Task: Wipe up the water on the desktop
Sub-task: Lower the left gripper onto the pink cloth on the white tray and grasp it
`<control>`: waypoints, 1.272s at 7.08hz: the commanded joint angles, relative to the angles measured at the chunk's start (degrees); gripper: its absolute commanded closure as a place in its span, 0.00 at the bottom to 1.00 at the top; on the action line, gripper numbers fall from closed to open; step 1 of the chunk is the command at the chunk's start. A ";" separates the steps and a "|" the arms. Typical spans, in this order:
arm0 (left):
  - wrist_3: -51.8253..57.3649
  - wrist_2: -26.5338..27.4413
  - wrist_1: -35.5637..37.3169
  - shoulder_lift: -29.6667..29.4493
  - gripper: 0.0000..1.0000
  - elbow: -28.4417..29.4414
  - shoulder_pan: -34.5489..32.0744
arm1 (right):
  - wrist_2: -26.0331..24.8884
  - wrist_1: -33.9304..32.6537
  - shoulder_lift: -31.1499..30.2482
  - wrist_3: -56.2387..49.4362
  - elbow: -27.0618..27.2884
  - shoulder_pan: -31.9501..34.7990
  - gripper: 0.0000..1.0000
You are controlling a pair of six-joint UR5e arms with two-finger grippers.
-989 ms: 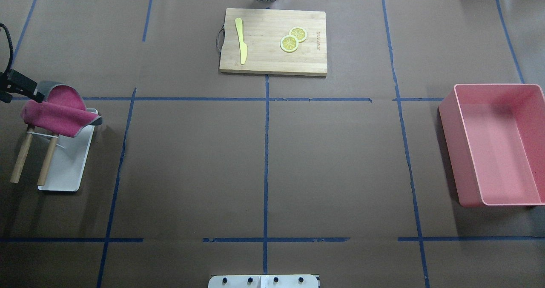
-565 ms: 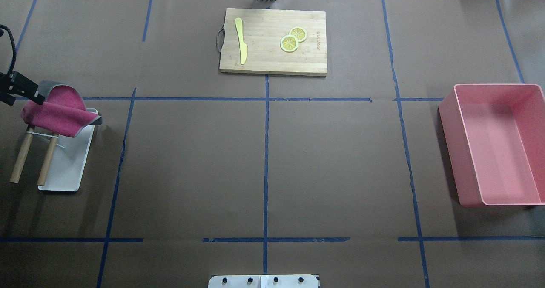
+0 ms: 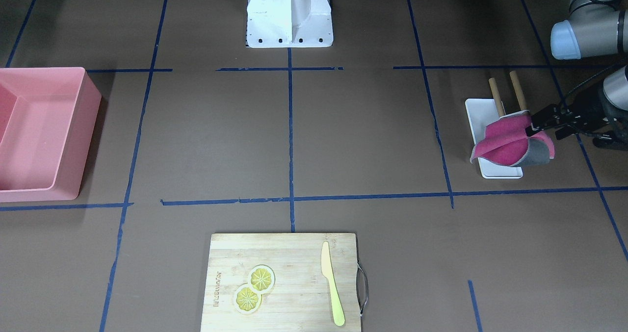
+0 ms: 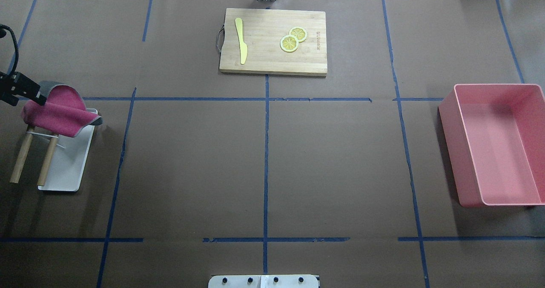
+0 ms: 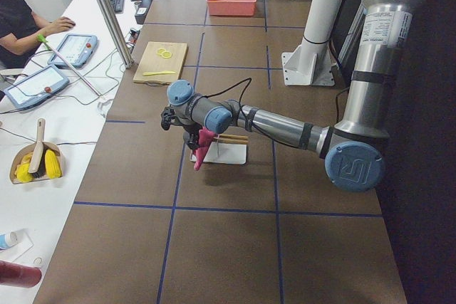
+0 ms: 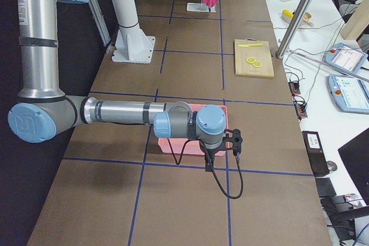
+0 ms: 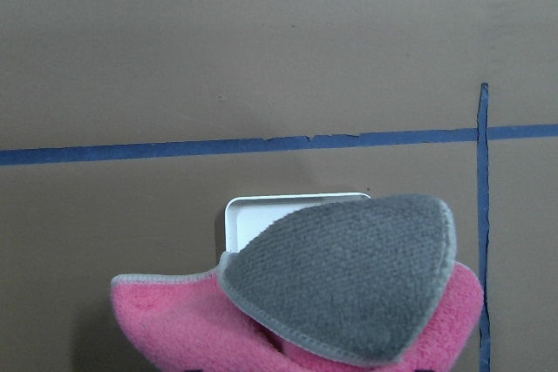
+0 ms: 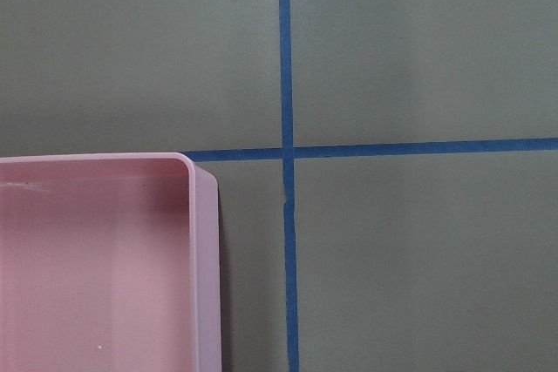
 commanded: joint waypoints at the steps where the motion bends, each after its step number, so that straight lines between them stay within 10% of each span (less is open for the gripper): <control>1: 0.07 0.04 0.03 -0.01 0.15 0.07 0.27 | 0.00 0.07 0.03 0.00 -0.02 -0.09 0.00; 9: -0.46 0.04 -0.59 0.08 0.89 -0.20 0.36 | 0.27 -0.54 0.99 0.09 -0.10 -0.09 0.00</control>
